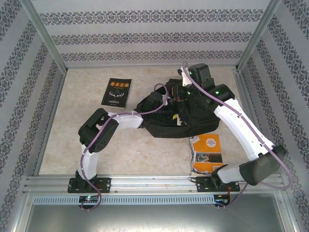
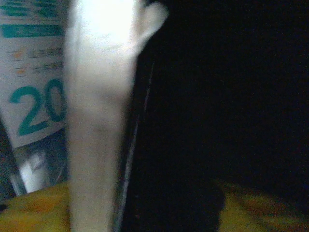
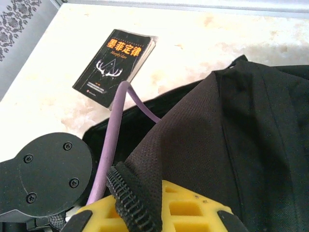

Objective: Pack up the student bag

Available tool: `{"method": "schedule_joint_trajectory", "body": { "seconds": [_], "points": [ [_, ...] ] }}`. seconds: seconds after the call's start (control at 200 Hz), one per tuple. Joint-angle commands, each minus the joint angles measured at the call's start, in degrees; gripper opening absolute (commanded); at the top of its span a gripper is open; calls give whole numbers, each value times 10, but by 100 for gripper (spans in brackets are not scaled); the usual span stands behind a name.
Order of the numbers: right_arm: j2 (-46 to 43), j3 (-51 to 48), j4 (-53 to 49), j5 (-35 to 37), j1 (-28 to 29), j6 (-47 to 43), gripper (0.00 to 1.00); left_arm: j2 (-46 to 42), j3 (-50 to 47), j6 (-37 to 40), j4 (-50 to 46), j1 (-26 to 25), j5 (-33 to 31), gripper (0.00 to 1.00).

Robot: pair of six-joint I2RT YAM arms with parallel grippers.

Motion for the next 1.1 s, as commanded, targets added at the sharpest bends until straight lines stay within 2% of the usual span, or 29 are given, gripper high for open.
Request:
{"method": "schedule_joint_trajectory", "body": {
  "seconds": [0.0, 0.115, 0.405, 0.605, 0.854, 1.094],
  "points": [
    [-20, -21, 35, -24, -14, 18, 0, -71, -22, 59, -31, 8, -4, 75],
    [-26, -34, 45, -32, -27, 21, 0, -137, -60, 96, -79, 30, -6, 83],
    [-20, -63, 83, -24, -78, 50, 0, -315, -119, 194, -225, 78, -1, 91],
    [2, -22, 90, -2, -118, 57, 0, -412, -119, 267, -380, 123, -57, 94],
    [73, 90, 81, 11, -145, 47, 0, -446, -135, 297, -456, 162, -97, 95],
    [158, 187, 55, -14, -132, 20, 0, -456, -154, 307, -472, 172, -109, 95]
  ]
}}
